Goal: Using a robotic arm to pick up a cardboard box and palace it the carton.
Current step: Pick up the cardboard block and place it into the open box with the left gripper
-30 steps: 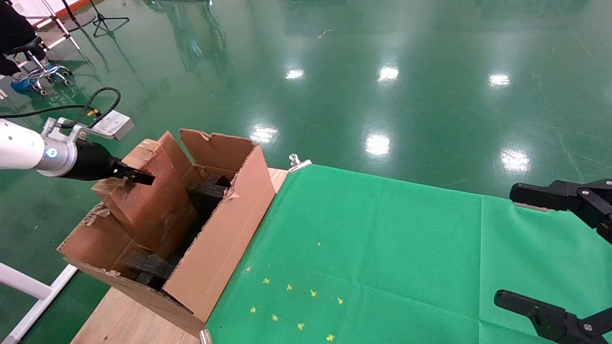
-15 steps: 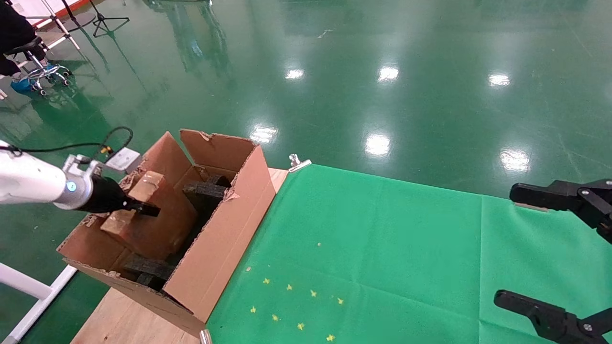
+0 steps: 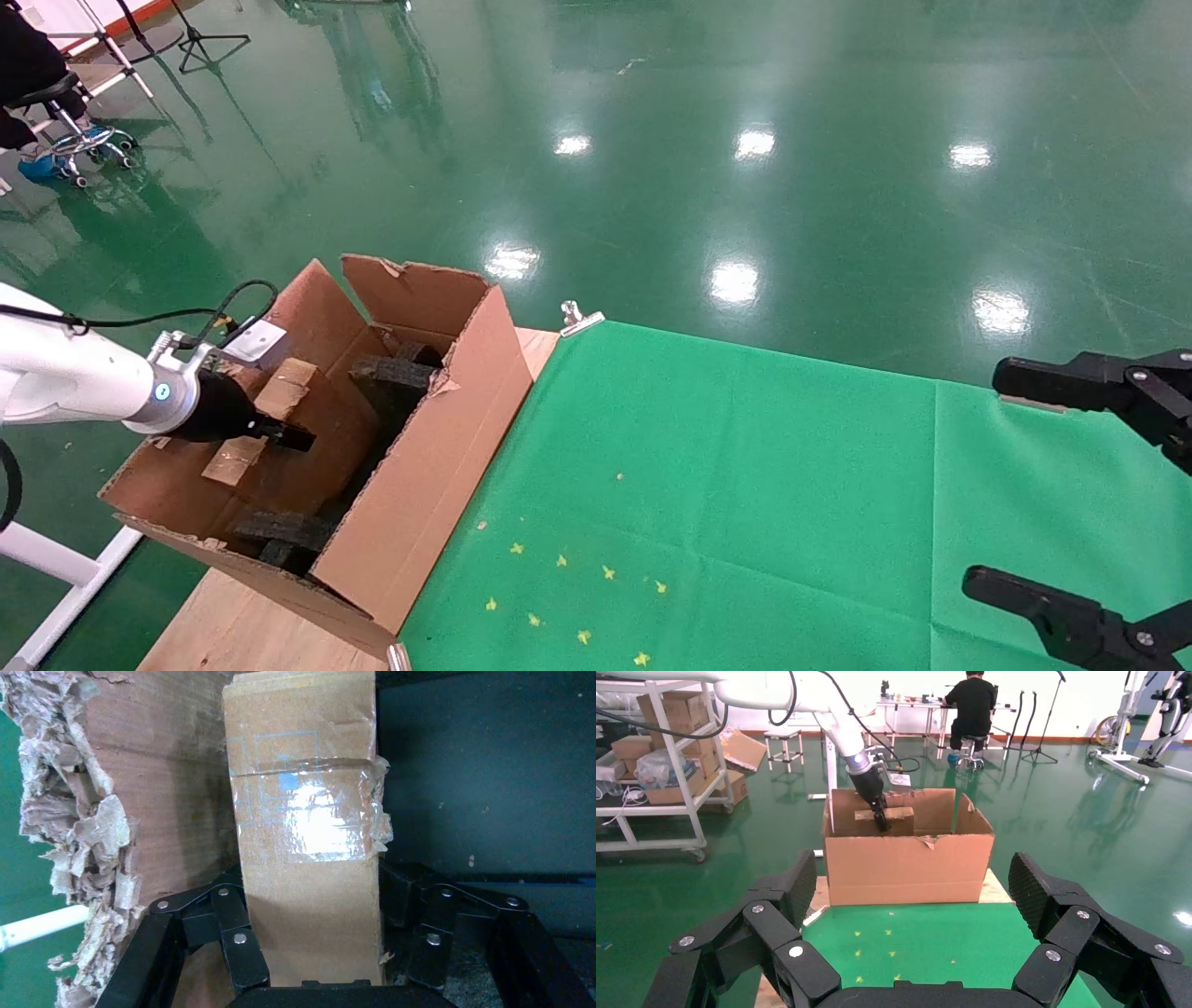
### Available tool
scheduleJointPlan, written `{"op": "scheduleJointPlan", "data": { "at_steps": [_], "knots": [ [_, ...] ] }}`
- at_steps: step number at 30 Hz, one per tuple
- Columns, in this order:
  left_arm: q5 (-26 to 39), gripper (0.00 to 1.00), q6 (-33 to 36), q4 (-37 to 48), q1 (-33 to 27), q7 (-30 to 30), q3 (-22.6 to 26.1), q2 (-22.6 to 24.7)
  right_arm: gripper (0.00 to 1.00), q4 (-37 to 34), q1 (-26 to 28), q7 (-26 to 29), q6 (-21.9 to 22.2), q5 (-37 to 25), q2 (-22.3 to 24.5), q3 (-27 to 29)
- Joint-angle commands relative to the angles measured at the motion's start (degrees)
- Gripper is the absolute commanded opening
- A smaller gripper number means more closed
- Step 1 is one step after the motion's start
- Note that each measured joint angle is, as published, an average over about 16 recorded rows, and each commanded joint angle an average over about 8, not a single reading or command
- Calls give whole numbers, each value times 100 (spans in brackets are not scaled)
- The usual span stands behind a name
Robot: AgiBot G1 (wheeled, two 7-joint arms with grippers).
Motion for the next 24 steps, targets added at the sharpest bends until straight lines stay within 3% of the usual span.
{"op": "scheduleJointPlan", "data": {
  "at_steps": [1,24],
  "knots": [
    [12,100,1,4,4,1,10,3,100,0,0,0,0,0,0,0],
    [-44,100,188,-211,-216,45,-88,-123,100,0,0,0,0,0,0,0]
  ]
}}
